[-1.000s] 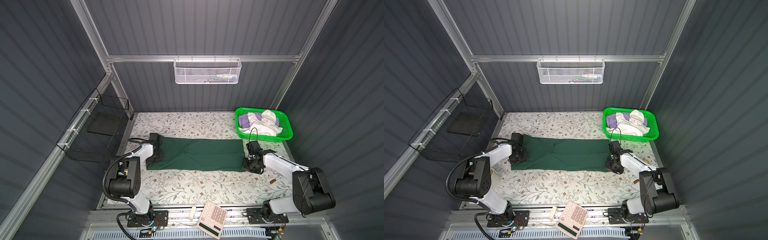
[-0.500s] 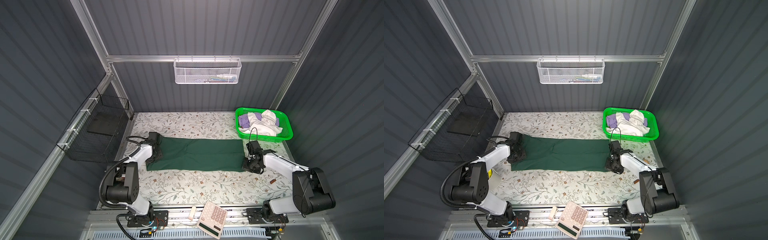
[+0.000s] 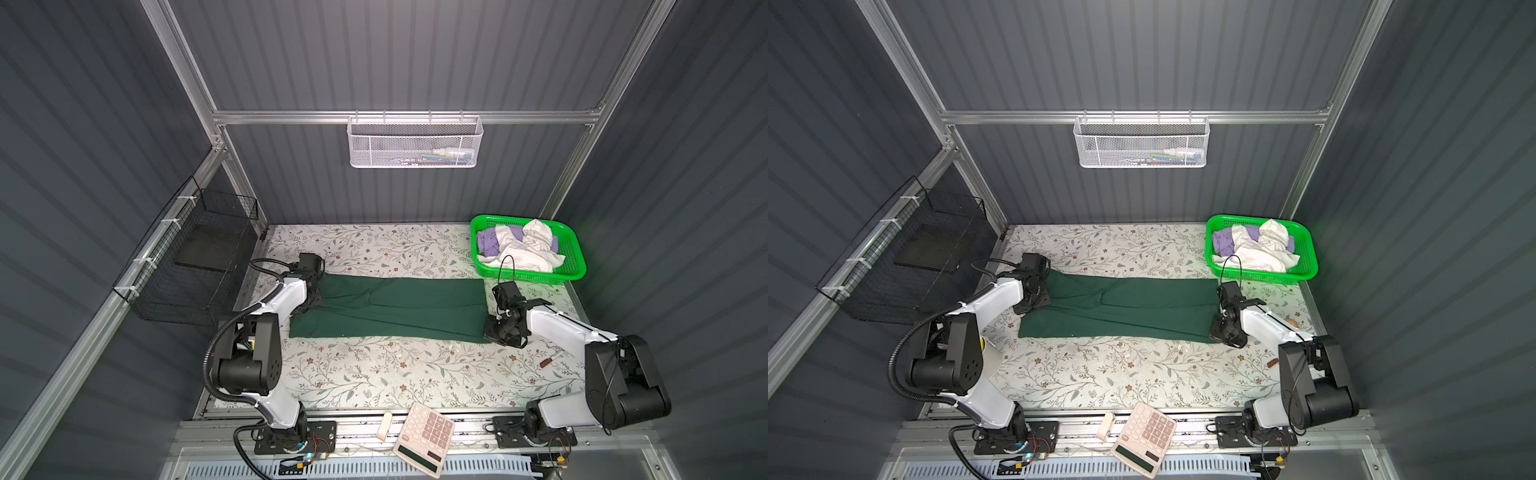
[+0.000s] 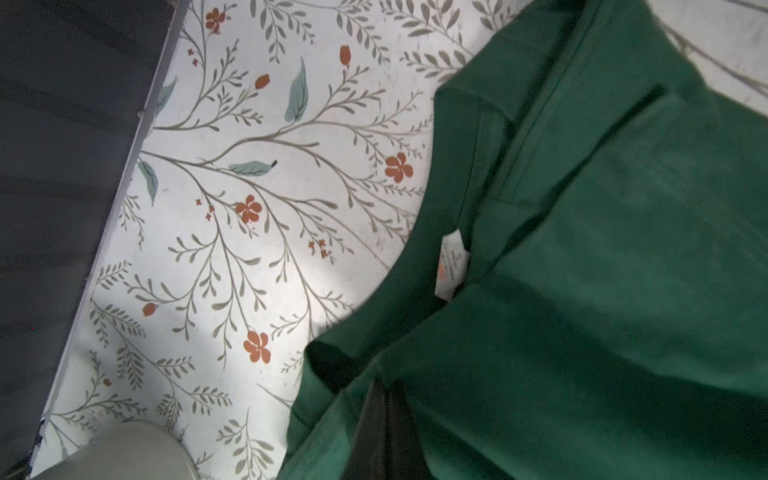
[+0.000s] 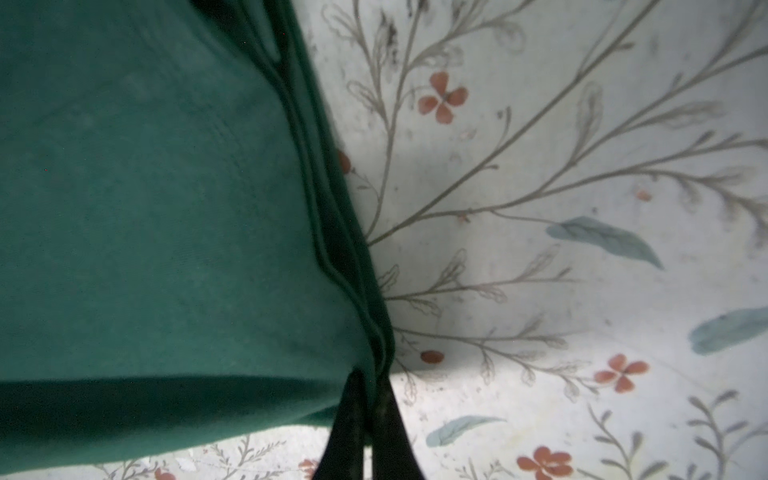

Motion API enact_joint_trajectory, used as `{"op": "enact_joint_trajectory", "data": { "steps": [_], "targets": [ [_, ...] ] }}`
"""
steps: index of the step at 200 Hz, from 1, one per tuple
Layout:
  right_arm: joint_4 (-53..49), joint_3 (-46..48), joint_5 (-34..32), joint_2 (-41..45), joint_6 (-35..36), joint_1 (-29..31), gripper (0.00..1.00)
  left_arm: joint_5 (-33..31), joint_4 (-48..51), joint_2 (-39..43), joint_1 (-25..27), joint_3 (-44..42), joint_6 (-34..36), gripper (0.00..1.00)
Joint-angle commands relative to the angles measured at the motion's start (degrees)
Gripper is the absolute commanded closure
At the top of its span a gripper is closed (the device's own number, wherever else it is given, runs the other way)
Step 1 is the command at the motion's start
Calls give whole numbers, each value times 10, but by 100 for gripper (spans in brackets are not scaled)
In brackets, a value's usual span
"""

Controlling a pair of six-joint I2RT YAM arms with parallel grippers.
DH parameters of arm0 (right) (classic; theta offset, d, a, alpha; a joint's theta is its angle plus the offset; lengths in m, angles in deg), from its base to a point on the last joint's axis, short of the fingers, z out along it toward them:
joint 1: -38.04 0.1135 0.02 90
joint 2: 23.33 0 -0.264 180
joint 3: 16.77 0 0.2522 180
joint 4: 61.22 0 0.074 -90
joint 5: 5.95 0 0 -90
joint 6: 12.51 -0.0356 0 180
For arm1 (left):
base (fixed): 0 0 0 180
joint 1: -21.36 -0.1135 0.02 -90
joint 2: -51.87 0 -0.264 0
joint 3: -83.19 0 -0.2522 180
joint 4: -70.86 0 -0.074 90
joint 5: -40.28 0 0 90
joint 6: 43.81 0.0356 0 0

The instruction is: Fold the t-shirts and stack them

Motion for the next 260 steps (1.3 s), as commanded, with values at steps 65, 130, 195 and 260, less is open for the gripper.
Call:
{"op": "enact_joint_trajectory", "data": {
  "steps": [65, 130, 195, 260],
  "targets": [
    [-27, -8, 3, 16, 2, -2, 100, 3, 72, 117, -5, -96, -81, 60],
    [-34, -6, 1, 17, 6, -2, 100, 86, 14, 125, -5, -157, -80, 62],
    [-68, 16, 39, 53, -25, 0, 100, 45, 52, -2, -22, -108, -116, 61],
    [-109, 41, 92, 105, -62, 67, 100, 93, 40, -93, -85, 1, -88, 59]
  ]
}}
